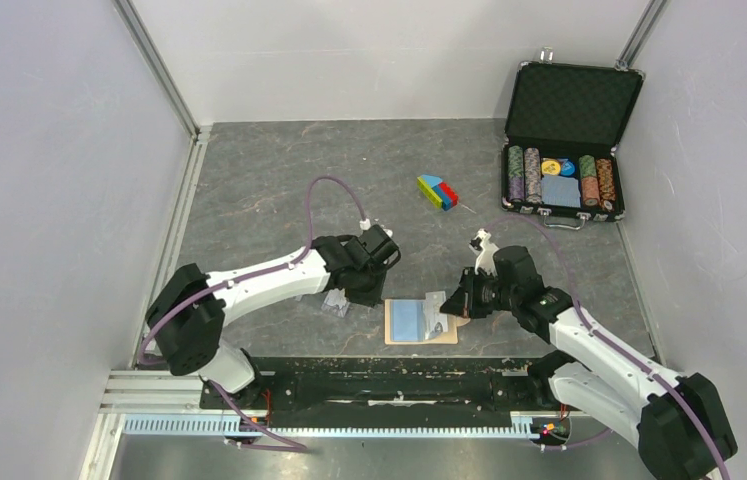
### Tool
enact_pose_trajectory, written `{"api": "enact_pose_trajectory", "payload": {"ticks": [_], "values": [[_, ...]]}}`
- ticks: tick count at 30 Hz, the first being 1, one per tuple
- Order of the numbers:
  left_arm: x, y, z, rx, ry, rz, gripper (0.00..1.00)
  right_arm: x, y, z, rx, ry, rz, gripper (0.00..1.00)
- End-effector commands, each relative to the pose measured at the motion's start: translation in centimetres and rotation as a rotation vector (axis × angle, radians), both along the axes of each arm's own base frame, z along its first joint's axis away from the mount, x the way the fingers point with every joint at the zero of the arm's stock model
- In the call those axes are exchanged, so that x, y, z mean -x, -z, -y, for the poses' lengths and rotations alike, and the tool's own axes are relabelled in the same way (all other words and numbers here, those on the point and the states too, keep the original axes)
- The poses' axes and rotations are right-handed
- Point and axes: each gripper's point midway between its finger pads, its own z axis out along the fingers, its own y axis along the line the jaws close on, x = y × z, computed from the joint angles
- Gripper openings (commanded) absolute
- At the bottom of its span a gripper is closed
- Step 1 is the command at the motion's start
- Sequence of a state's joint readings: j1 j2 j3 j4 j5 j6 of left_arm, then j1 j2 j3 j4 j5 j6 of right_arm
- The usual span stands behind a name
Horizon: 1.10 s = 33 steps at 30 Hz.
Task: Put the credit cards into the card holder
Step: Move the storage box to the center of the board, then insert the credit card into the card holder.
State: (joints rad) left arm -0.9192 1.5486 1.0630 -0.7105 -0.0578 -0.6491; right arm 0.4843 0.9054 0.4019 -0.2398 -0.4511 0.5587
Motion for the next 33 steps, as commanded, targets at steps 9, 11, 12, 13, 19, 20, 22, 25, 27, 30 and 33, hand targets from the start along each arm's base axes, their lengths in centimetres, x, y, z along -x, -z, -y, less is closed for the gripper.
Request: {"api": "enact_pose_trajectory", "payload": {"ticks": [9,11,12,13,19,20,22,25,27,30,33], "values": [[2.6,3.2,2.6,0.007,0.015,-0.035,0.02,0.1,0.3,-1.4,-0.127,-0.007,-0.059,0.00],[2.6,3.8,2.5,-0.015,0.018,-0.039,0.02,0.1,0.5,-1.5,-0.132,-0.006,-0.068,0.00],[2.6,4.1,2.4,-0.024,0.022,-0.042,0.02,0.1,0.6,-1.5,-0.131,-0.004,-0.072,0.00],[2.7,4.4,2.4,-0.032,0.026,-0.046,0.02,0.1,0.9,-1.4,-0.127,-0.001,-0.076,0.00],[2.9,5.8,2.3,-0.070,0.036,-0.062,0.02,0.4,2.7,-1.3,-0.133,0.034,-0.123,0.00],[3.0,6.0,2.3,-0.076,0.041,-0.066,0.02,0.5,3.0,-1.2,-0.132,0.040,-0.132,0.00],[3.1,6.4,2.4,-0.086,0.052,-0.073,0.02,0.5,3.5,-1.0,-0.127,0.049,-0.138,0.00],[3.4,6.8,2.4,-0.100,0.064,-0.078,0.02,0.5,3.6,-1.2,-0.142,0.054,-0.142,0.00],[3.4,7.1,2.3,-0.108,0.068,-0.080,0.02,0.5,3.6,-1.3,-0.150,0.054,-0.144,0.00],[3.5,7.2,2.5,-0.112,0.076,-0.082,0.02,0.3,3.6,-1.5,-0.157,0.044,-0.147,0.00],[3.7,7.4,2.7,-0.118,0.086,-0.083,0.02,0.2,3.6,-1.8,-0.161,0.024,-0.158,0.00]]}}
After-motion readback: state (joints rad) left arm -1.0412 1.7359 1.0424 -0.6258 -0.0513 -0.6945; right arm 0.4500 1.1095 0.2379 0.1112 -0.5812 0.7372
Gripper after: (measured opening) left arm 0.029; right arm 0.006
